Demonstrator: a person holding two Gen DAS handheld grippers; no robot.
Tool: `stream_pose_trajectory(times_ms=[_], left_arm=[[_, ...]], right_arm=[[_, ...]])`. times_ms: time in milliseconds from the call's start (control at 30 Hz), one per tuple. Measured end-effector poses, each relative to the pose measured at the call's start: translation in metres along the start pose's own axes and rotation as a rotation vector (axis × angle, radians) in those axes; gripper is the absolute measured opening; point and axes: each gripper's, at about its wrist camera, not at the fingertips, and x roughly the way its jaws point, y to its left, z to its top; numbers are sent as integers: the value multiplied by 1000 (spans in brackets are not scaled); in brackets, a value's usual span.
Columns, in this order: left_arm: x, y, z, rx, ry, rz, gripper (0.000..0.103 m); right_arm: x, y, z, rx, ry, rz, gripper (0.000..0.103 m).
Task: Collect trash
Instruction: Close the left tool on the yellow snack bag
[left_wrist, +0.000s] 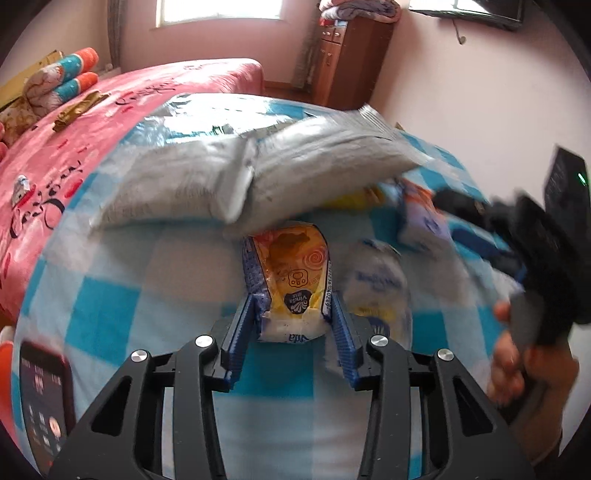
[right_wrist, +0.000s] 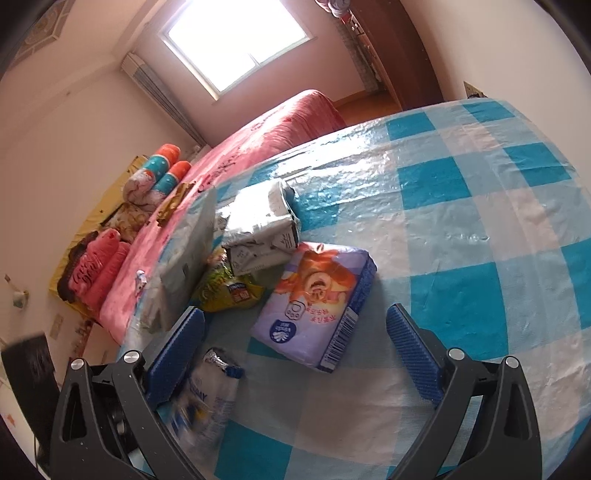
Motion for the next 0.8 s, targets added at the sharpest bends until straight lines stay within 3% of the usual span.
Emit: stream_pose_trajectory(times_ms=[167, 267, 567, 700, 800], left_arm=[[-6, 2, -7, 0, 9, 2, 52], [-2, 2, -4, 13, -3, 44, 62], [15, -1, 10, 60, -29, 139, 63], [14, -2, 9, 65, -33, 161, 54], [11, 2, 9, 36, -31, 146, 49]], right_arm=[[-7, 5, 3, -15, -16, 69, 98], [-13, 17, 1, -52, -34, 92, 98], [-13, 45, -4, -85, -3, 263, 97], [-2, 56, -6, -80, 45, 326, 73], [9, 57, -8, -53, 80, 333, 66]])
